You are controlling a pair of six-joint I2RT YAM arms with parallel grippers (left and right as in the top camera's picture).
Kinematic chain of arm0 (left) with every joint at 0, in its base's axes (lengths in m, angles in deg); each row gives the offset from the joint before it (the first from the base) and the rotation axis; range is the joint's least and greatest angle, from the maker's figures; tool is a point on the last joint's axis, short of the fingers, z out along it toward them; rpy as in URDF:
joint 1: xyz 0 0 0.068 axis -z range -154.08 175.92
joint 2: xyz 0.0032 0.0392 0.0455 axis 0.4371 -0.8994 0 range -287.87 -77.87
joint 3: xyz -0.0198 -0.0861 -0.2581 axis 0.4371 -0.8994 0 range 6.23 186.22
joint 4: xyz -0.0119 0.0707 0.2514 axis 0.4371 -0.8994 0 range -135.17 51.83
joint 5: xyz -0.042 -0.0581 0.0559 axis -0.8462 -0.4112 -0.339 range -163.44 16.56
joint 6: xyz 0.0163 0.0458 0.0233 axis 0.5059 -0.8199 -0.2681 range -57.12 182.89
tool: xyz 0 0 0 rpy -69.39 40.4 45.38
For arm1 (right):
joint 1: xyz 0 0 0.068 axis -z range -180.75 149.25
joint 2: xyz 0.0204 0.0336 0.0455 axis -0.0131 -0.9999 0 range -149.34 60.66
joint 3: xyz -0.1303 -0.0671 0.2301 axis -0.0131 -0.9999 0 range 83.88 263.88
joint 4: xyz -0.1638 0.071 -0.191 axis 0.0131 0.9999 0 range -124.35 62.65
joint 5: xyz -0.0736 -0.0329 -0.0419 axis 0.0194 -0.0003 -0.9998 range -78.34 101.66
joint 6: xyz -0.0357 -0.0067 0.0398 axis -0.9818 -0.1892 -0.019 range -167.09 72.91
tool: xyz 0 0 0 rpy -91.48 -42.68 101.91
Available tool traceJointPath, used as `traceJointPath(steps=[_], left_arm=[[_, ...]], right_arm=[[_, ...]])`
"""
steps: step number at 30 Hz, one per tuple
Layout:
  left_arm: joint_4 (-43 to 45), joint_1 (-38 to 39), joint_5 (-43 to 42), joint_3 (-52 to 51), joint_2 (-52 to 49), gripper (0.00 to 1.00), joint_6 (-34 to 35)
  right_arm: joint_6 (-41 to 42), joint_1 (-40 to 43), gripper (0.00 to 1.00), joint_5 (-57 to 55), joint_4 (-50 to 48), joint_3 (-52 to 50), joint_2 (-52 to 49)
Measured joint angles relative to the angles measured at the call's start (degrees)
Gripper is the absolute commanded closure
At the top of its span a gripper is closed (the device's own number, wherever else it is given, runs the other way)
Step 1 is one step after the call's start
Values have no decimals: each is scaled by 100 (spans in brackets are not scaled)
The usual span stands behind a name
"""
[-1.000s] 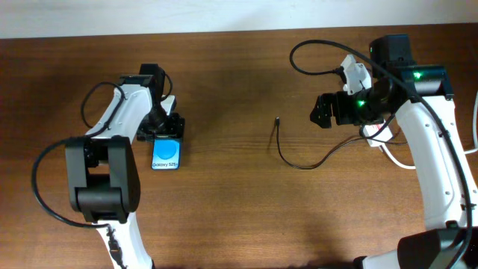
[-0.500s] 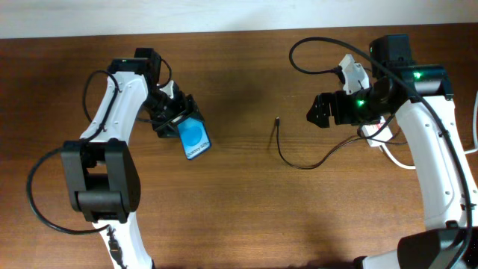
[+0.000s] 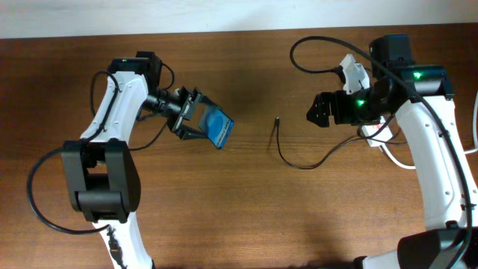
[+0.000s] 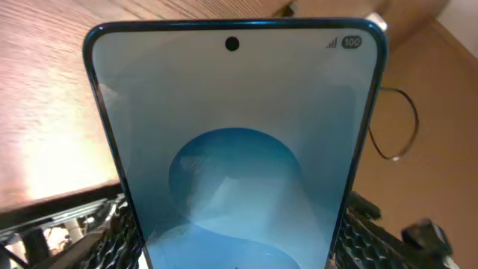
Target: Plug charger to phone and switch on socket
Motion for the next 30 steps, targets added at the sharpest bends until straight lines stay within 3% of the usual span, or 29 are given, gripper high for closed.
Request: traceJointPath(steps=[7,11,16,20,23,30], left_arm=[[155,-2,-702,0,0,100,66],[170,-2,-885,0,0,100,85],[369,0,-920,0,0,100,175],[824,0,-581,2,0,100,356],[822,-2,-144,2,0,100,881],[863,-2,9,2,0,100,1497]], right_arm=[[623,-367,0,306,-474,-4,0],[1449,-1147,20,201,-970,-4,0],[2472,-1980,22,-398,-1429,-7,0],[2618,-2356,22,-638,-1641,-7,0],[2651,-2354,21,-704,-1834,-7,0],[2837,-2452,26,-476,-2214,-7,-529]])
